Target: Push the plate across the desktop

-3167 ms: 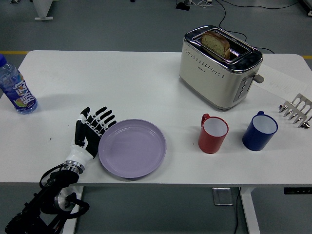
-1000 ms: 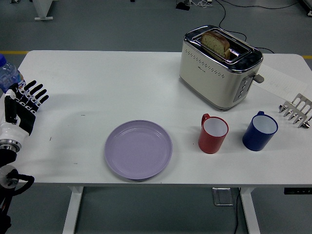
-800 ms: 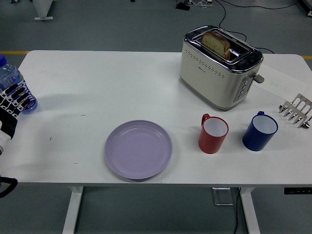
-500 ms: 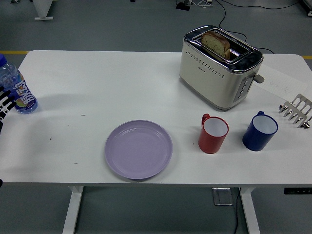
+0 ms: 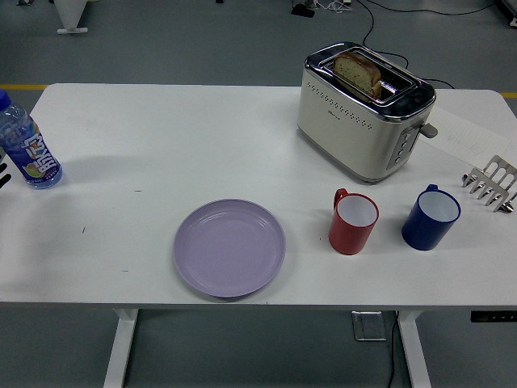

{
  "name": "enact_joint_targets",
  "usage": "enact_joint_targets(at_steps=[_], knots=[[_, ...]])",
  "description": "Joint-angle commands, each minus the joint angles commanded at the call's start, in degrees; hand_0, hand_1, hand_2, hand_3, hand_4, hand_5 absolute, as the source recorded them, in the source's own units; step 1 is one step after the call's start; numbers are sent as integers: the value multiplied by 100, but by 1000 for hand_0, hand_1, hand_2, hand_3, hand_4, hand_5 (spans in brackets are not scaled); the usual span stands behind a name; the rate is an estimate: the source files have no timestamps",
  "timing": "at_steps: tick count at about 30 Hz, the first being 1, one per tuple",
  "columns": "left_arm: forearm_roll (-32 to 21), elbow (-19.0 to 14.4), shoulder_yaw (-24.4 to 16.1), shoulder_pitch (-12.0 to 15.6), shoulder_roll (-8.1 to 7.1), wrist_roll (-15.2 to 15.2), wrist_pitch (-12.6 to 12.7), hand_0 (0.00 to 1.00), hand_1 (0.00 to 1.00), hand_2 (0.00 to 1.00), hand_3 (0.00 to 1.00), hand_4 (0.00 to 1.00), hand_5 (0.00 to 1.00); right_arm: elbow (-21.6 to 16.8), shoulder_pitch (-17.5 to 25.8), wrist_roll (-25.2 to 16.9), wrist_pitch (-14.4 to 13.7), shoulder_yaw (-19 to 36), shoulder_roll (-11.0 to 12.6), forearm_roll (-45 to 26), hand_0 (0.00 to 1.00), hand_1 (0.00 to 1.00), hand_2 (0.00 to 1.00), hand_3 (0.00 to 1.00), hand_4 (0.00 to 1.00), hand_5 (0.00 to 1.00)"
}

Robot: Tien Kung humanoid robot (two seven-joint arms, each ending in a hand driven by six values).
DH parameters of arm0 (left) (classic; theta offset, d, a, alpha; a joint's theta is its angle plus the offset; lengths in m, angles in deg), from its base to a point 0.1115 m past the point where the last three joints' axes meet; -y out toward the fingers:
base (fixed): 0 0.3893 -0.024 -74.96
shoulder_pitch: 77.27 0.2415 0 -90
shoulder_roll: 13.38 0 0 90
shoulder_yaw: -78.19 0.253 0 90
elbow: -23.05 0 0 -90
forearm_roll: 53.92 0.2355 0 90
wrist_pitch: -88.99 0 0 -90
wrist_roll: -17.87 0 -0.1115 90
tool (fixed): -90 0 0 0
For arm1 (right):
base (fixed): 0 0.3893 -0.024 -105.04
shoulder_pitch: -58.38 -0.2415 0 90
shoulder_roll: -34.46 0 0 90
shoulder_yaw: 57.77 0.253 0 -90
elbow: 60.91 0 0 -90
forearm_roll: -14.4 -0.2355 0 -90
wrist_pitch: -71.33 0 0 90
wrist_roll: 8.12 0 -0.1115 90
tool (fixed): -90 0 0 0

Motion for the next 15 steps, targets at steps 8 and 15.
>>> enact_joint_targets(at_steps=[8, 15], knots=[[30, -6, -99, 16, 7, -80, 28, 767, 764, 726, 693, 550, 998, 5, -15, -5, 0, 3, 15, 4, 599, 536, 623, 620, 366, 564], [44, -8, -167, 31, 8, -138, 18, 768, 764, 722, 694, 550, 998, 8, -30, -10, -4, 11, 20, -1, 599, 537, 623, 620, 366, 564]])
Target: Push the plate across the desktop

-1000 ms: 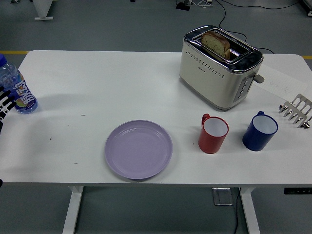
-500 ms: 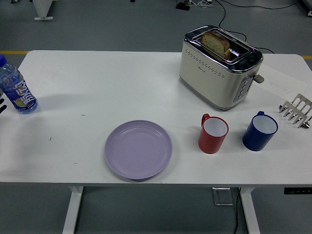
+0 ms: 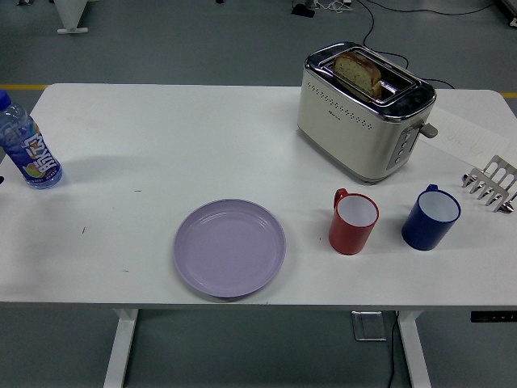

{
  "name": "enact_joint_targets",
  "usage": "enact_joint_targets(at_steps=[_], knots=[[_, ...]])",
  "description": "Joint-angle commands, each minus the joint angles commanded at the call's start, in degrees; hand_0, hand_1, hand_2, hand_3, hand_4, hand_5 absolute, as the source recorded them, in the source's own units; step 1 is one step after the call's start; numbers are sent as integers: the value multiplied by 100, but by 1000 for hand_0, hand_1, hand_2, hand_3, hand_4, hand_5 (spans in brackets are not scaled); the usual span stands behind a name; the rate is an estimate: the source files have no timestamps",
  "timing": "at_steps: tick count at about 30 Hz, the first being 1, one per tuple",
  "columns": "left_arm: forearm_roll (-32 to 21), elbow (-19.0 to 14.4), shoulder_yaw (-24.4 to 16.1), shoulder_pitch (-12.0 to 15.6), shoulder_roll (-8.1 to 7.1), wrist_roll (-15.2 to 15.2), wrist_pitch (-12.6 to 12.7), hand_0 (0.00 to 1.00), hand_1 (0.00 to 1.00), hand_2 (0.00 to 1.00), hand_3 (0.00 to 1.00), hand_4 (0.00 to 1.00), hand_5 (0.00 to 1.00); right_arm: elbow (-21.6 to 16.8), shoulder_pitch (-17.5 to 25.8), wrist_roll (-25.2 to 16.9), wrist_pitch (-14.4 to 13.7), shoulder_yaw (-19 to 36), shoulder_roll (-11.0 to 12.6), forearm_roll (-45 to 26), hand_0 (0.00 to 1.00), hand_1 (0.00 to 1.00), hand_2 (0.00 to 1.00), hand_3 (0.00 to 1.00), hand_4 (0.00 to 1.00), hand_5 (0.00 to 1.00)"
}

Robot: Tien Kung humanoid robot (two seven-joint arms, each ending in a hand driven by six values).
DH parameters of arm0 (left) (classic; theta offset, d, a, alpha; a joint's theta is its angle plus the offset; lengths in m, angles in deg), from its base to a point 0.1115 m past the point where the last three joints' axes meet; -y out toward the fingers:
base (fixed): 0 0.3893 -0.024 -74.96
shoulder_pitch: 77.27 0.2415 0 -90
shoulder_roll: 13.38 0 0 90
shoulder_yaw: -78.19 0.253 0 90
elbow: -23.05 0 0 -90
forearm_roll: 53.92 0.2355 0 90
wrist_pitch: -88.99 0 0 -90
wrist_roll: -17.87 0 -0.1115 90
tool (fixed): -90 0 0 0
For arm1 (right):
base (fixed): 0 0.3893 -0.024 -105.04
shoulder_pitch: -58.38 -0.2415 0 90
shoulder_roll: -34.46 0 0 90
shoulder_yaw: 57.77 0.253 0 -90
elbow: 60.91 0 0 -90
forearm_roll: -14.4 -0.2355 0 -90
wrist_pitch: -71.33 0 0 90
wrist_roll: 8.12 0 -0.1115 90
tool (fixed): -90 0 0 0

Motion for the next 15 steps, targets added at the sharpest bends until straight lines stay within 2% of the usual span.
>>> enact_joint_targets(at_steps=[15], knots=[[-4, -35, -154, -30, -8, -10, -3, 769, 765, 726, 698, 544, 998, 2, -46, 14, -3, 31, 15, 37, 599, 536, 624, 621, 365, 565]])
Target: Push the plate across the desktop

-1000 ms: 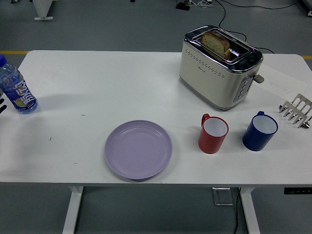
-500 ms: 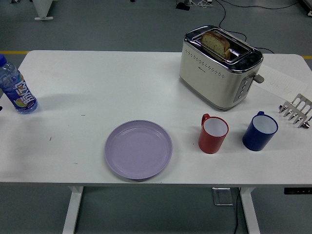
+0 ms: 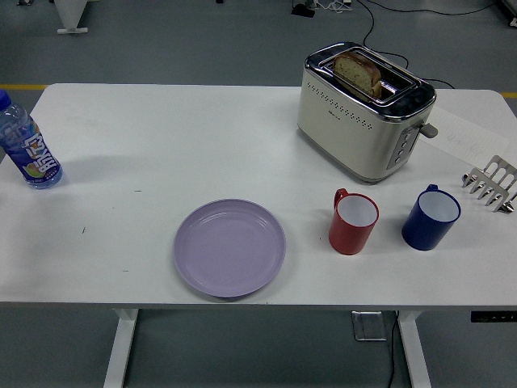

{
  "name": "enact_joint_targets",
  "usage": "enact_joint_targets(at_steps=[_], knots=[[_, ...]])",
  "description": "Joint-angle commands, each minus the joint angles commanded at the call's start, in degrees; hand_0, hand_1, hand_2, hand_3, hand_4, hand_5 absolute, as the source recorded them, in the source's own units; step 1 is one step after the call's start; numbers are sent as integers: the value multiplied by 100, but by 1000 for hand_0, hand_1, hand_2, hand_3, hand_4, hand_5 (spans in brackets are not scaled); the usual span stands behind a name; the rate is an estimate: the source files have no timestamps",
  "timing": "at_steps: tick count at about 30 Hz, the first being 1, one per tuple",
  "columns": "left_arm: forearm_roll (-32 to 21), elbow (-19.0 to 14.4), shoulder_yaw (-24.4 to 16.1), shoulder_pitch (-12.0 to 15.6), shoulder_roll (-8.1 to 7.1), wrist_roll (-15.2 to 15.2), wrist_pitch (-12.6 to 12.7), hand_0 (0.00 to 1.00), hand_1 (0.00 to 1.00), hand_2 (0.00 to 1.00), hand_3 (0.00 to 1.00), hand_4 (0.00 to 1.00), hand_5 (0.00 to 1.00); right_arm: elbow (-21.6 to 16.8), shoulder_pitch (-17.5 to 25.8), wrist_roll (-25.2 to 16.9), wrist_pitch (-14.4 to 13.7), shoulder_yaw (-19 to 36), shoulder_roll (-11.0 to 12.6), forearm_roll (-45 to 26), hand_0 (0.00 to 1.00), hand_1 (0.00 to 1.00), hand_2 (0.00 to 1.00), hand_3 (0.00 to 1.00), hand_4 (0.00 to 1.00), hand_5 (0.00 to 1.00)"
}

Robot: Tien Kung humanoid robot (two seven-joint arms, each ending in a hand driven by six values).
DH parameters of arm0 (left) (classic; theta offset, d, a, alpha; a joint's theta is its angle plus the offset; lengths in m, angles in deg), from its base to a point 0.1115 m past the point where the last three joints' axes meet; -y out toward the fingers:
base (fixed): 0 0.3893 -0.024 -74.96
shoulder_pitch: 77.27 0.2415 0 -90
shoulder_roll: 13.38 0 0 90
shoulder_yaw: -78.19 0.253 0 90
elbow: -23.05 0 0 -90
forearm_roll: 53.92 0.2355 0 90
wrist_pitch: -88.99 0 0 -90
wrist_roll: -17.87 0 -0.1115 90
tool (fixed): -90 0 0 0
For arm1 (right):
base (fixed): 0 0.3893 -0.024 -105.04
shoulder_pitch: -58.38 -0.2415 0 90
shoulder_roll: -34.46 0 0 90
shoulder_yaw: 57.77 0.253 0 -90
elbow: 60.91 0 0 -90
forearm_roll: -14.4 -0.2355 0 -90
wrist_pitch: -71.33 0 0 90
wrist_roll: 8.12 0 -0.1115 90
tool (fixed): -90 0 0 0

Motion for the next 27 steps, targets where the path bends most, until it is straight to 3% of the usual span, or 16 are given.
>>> enact_joint_targets(at_steps=[27], knots=[[-24, -23, -66, 90, 11, 52, -9, 768, 765, 725, 696, 542, 998, -20, 24, 74, 12, 80, -16, 145, 600, 537, 626, 622, 364, 567]])
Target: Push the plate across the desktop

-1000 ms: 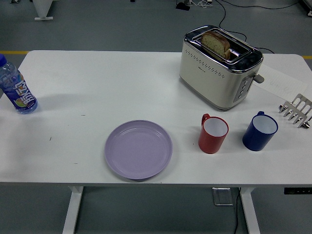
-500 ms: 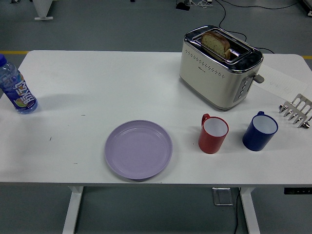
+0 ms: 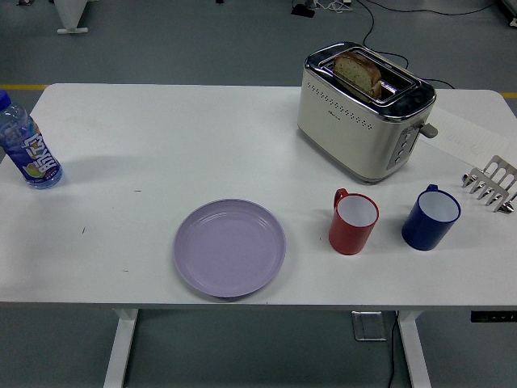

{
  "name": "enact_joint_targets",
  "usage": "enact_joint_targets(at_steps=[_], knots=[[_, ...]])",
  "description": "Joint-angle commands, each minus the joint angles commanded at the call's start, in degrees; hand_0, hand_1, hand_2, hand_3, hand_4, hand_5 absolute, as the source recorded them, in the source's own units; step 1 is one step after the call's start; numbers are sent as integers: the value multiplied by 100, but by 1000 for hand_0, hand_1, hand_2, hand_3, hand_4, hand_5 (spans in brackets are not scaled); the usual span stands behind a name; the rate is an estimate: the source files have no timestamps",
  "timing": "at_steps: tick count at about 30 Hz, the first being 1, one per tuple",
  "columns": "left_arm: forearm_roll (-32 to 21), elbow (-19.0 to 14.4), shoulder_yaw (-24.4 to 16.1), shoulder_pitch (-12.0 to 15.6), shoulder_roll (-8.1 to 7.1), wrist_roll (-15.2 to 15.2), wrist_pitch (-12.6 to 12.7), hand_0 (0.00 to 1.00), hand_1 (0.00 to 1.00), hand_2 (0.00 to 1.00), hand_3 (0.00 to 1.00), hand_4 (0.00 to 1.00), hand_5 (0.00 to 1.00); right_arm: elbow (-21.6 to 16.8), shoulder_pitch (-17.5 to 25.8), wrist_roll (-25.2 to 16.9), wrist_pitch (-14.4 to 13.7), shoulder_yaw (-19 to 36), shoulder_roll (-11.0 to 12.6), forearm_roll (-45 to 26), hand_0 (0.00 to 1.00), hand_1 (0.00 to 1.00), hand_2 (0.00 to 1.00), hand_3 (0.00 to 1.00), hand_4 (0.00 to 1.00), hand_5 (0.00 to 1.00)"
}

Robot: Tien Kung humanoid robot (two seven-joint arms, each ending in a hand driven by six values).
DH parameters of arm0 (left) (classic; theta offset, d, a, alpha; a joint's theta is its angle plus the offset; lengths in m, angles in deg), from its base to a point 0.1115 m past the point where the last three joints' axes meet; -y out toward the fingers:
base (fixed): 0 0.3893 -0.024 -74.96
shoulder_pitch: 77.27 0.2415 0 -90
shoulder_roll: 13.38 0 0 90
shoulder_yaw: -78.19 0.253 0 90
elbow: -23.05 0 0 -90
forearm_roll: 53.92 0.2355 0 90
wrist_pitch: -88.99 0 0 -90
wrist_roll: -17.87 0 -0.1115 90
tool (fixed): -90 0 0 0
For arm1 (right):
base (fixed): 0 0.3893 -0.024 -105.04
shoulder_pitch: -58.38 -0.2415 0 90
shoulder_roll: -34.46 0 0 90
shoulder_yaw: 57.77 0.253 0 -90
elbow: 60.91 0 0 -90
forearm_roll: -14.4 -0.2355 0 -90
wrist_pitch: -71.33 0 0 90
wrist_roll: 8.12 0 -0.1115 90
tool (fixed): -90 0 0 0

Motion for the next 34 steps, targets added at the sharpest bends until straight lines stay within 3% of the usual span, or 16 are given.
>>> enact_joint_targets(at_steps=[34], knots=[[-49, 14, 60, -88, -19, 40, 48, 765, 763, 721, 692, 543, 998, 26, -65, -80, 3, -139, 12, -262, 599, 537, 627, 622, 359, 568]])
